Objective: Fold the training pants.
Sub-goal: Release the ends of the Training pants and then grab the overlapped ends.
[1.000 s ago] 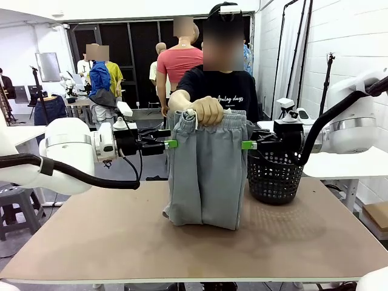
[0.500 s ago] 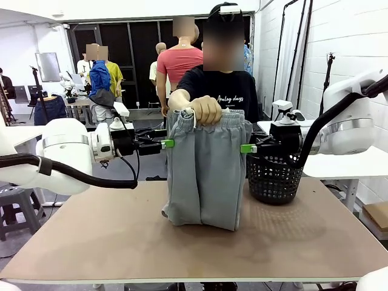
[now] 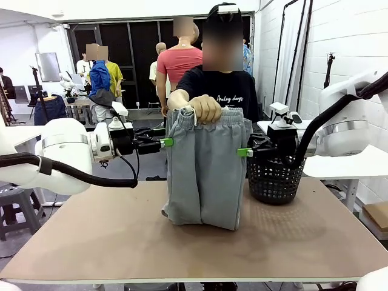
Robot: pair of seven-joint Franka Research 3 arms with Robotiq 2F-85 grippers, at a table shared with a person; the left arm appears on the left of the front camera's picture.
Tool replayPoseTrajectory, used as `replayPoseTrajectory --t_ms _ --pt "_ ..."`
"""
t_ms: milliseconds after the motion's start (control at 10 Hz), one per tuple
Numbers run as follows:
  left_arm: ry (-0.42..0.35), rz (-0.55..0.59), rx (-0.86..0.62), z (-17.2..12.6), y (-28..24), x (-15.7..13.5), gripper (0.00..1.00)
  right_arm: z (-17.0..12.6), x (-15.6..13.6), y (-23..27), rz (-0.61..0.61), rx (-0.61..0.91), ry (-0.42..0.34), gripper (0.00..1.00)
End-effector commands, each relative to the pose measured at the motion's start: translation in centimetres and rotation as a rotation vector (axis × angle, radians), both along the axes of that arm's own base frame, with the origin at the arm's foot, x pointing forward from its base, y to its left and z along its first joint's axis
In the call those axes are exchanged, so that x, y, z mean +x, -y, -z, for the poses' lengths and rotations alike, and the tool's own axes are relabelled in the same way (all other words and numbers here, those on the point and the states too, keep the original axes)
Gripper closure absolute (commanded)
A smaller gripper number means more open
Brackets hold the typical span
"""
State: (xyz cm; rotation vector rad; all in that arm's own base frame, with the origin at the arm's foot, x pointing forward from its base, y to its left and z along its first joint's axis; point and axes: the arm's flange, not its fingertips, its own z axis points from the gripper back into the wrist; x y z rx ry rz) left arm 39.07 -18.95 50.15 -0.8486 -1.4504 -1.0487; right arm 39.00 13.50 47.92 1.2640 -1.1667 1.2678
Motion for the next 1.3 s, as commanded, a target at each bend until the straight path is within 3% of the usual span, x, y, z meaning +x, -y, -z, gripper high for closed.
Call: replayPoseTrajectory --t_ms 0,100,600,800,1200 --pt "0.016 0.049 -0.008 0.6 0.2 -0.2 0.11 0.7 0.5 -1.3 0.042 0.040 0.034 0.00" --pt "-0.003 0.123 -0.002 0.6 0.5 -0.3 0.11 0.9 0.7 -1.5 0.042 0.042 0.027 0.00" --pt "-0.037 0.224 0.046 0.1 1.5 -0.3 0.11 -0.6 1.6 -2.9 0.026 0.057 0.054 0.00" --pt "-0.022 0.194 0.037 -0.2 2.1 0.0 0.11 -1.2 1.5 -2.9 0.010 0.062 0.061 0.00" --pt "-0.051 0.252 0.088 -1.0 5.1 0.7 0.11 -2.1 1.7 -3.6 -0.018 0.045 0.060 0.00"
